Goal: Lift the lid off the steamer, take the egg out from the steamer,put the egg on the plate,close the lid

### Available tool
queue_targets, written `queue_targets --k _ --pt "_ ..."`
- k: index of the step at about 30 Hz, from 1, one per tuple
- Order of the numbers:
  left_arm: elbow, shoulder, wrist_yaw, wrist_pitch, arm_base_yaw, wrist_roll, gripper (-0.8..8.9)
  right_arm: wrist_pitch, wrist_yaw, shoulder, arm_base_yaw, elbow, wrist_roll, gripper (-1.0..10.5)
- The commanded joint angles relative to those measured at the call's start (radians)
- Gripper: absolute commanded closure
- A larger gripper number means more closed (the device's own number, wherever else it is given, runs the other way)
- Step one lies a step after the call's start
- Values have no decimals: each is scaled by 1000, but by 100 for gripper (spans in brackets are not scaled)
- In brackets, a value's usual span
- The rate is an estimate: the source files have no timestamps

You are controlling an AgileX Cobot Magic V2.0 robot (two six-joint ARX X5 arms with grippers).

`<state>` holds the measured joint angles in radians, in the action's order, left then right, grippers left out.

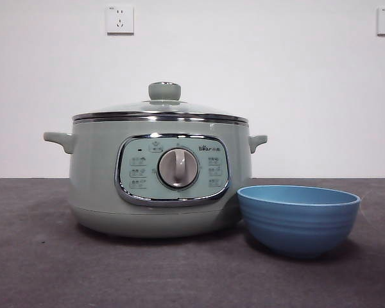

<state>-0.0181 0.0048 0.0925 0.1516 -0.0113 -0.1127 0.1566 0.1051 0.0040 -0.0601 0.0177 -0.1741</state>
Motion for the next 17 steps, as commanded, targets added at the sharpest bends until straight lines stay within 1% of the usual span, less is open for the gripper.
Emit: queue_targets --k 1,4,7,11,14,17 --pt "-22 -2 40 8 -3 -84 820 -11 1 -2 0 24 -85 957" --pt "-71 0 85 29 -3 -141 820 -9 3 2 0 65 -135 958" --pt "-137 8 125 67 -3 -155 820 -6 42 29 -1 120 -147 958" --pt "-248 39 145 151 -2 -154 820 11 111 105 -1 211 -147 958" --pt "-338 80 185 206 -2 -148 820 47 190 190 -1 302 -141 958" --pt "-430 136 234 264 -2 -141 820 137 277 296 -1 418 -100 958"
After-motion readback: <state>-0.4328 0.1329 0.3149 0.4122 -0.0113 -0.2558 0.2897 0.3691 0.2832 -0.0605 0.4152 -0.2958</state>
